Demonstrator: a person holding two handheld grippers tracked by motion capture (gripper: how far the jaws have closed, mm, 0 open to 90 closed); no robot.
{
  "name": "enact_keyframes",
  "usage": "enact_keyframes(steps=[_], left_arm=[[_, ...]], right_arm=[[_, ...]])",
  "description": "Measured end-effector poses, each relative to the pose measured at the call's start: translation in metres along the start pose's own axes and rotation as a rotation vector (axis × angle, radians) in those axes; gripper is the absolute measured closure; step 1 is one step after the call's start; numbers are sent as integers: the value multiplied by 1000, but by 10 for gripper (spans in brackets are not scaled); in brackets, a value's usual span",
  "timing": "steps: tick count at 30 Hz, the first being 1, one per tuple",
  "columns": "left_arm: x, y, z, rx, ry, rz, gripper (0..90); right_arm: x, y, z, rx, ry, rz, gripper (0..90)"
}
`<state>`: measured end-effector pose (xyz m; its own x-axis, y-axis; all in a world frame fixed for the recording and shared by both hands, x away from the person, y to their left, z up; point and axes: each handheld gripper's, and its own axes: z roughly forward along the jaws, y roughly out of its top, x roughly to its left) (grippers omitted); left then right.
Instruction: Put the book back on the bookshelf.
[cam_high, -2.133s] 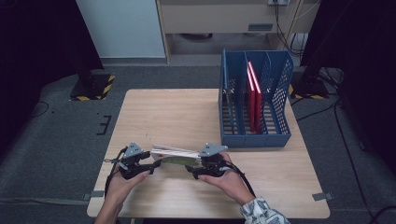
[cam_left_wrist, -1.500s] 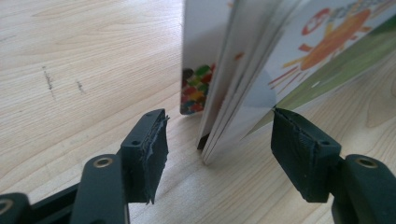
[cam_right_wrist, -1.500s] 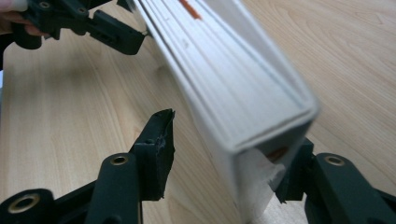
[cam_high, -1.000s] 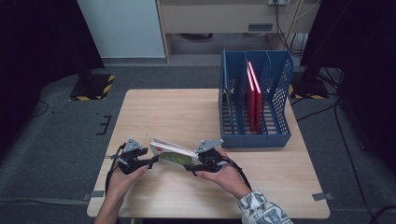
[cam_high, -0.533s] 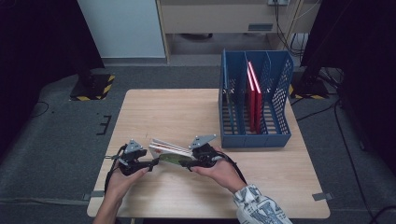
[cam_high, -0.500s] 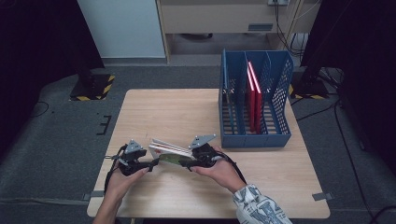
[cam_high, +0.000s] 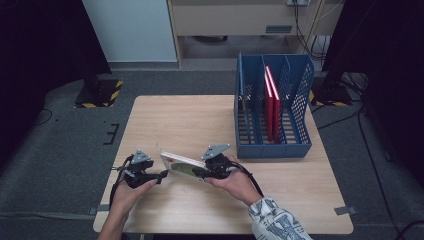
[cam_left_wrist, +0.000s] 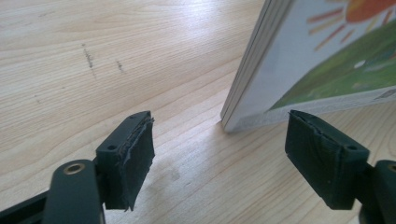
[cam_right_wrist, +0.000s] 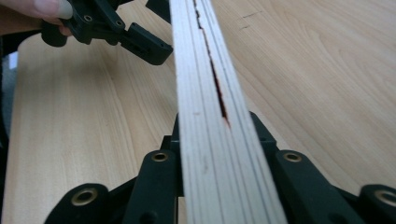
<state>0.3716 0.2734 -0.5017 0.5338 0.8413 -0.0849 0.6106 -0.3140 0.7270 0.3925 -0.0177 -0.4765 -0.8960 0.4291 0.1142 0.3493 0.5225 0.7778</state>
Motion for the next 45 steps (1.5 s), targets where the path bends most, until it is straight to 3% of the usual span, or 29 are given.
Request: enact_keyframes(steps=[6, 21, 26, 31, 35, 45], left_arm=[[3, -1, 0, 3, 23, -1, 192], [15, -6, 4, 60, 78, -10, 42], [23, -7, 12, 79, 91, -31, 40], [25, -6, 20, 112, 100, -20, 43], [24, -4, 24, 95, 102, -17, 41], [28, -4, 30, 123, 128, -18, 44]], right_arm=[[-1, 0, 0, -8, -4, 8, 754], [-3, 2, -10, -47, -98, 11, 756], [-5, 2, -19, -70, -125, 23, 756], [-7, 2, -27, -86, -150, 35, 756], [-8, 1, -34, -100, -164, 46, 756], [-10, -2, -43, -113, -185, 65, 756]])
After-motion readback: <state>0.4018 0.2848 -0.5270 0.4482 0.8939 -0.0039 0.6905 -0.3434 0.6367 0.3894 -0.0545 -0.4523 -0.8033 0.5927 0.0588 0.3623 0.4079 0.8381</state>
